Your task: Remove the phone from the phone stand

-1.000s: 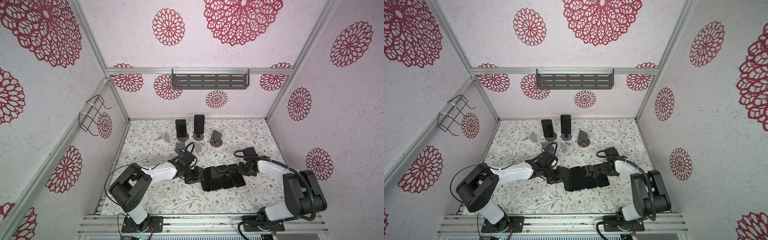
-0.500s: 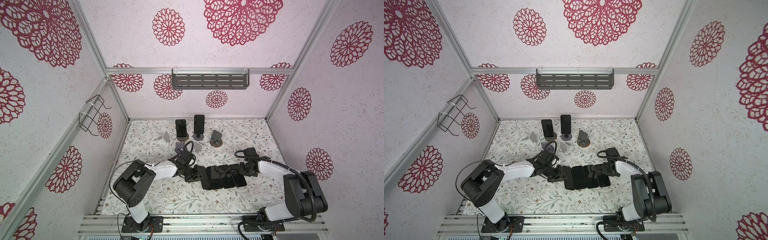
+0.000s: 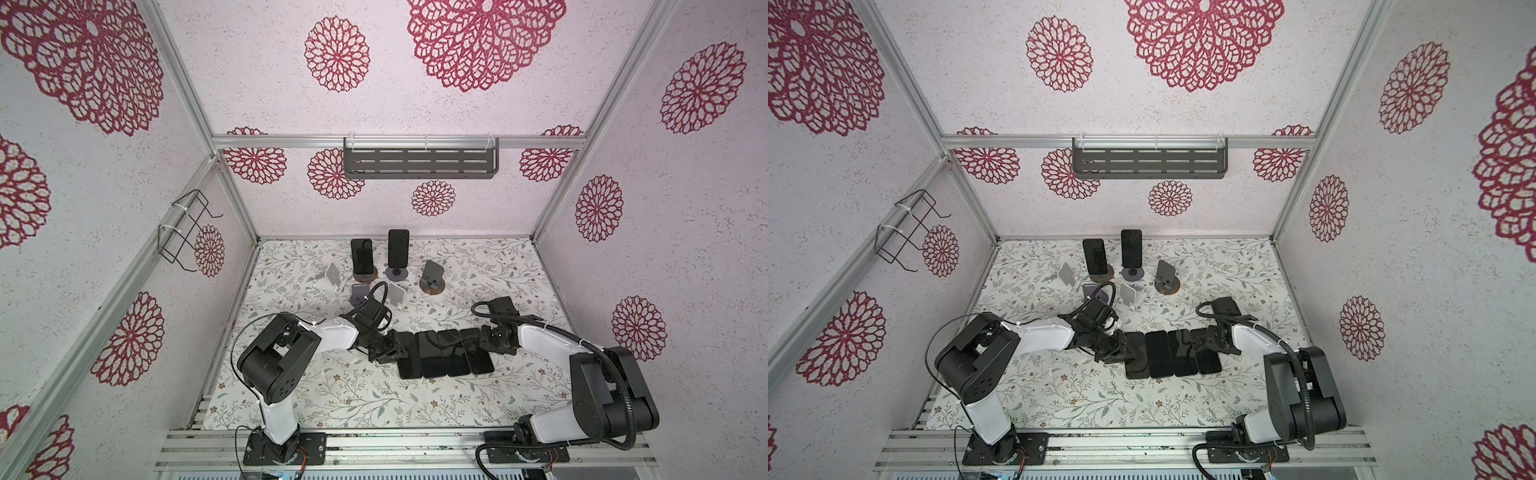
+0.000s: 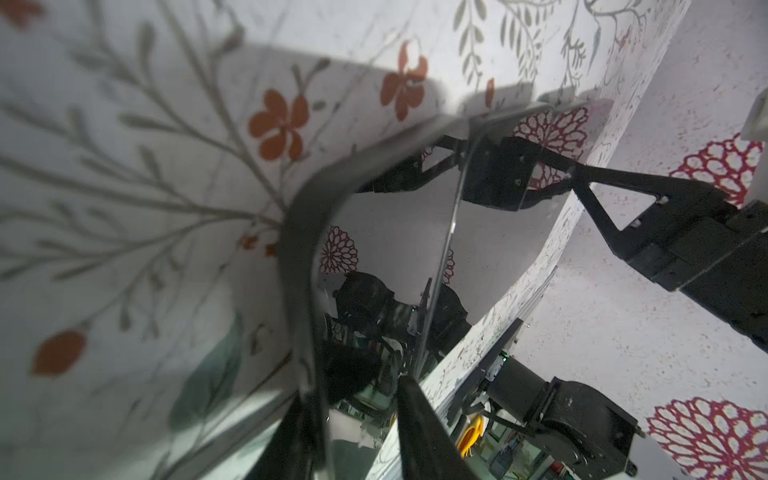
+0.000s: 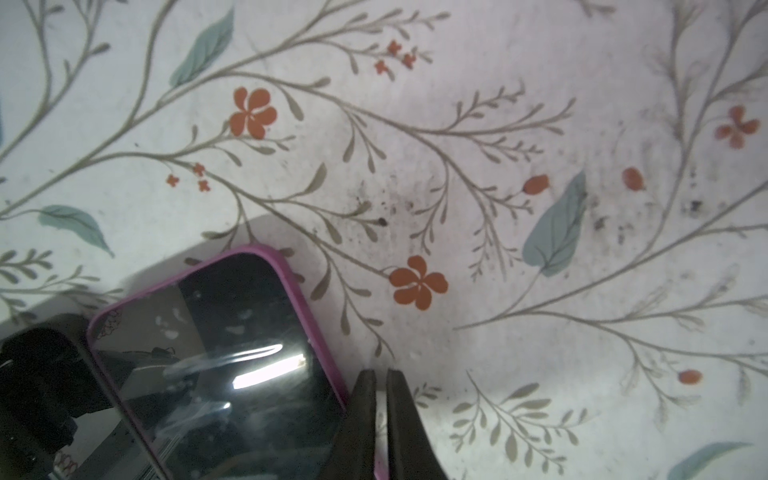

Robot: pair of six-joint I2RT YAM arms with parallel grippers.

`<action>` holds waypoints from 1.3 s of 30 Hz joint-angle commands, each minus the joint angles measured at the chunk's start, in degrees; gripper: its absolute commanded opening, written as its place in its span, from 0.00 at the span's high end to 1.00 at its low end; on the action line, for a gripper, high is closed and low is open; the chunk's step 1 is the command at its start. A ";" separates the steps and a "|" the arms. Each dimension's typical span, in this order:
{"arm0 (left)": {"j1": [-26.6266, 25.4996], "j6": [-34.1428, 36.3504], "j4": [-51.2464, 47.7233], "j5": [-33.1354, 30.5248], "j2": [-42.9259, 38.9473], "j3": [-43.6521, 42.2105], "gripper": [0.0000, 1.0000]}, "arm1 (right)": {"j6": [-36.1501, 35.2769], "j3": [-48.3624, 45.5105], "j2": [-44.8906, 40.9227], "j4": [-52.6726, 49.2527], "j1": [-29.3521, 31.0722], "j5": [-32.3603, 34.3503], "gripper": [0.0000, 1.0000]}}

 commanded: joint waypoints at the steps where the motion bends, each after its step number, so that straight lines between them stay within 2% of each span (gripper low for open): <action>1: 0.53 2.48 -4.10 -2.40 1.00 0.73 0.62 | 0.96 0.40 -2.22 -0.04 0.30 -0.14 0.86; 4: 0.85 3.37 -5.79 -2.62 0.84 1.57 0.57 | 0.63 0.80 -2.84 -0.52 0.30 0.41 0.84; 11: 1.04 4.49 -7.98 -3.18 -0.03 2.55 0.40 | -0.47 1.18 -5.30 -0.25 0.30 1.00 0.77; 19: 1.09 4.85 -8.48 -4.67 -2.32 2.90 0.34 | -3.19 1.30 -10.48 0.86 0.30 0.44 0.75; 25: 1.26 6.40 -9.14 -6.36 -5.76 2.99 0.27 | -7.03 2.01 -14.90 1.62 0.38 -2.69 0.71; 32: 1.35 13.08 -9.87 -10.21 -13.55 2.71 0.18 | -7.04 6.62 -17.82 2.83 3.43 0.31 0.65; 39: 1.70 17.91 -8.91 -16.28 -24.95 -0.84 0.16 | -8.20 15.30 -10.22 4.83 9.86 2.27 0.58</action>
